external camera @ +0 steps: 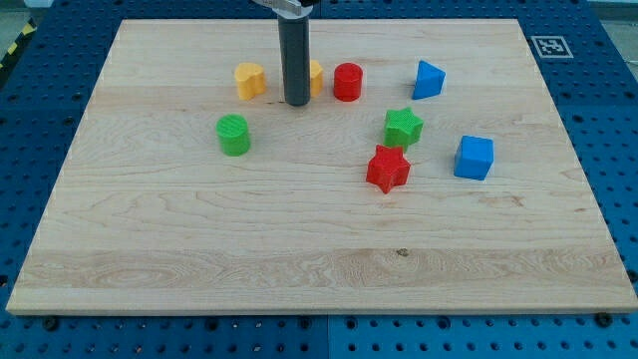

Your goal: Point your arm at the red star

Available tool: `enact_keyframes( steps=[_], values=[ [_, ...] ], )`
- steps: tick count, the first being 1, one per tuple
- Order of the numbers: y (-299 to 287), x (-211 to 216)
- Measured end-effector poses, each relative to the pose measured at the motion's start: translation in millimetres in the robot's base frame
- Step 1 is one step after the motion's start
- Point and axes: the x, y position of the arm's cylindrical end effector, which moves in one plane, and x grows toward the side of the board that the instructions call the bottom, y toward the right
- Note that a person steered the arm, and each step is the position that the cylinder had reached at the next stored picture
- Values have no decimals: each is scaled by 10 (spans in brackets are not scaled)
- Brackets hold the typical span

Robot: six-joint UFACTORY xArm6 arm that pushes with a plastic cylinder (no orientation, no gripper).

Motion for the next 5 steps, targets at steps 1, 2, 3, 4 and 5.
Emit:
enact_keyframes(
  steps=[1,2,3,4,5],
  values=[
    [76,131],
    [272,315],
    [372,316],
    [538,316],
    [811,319]
  ],
)
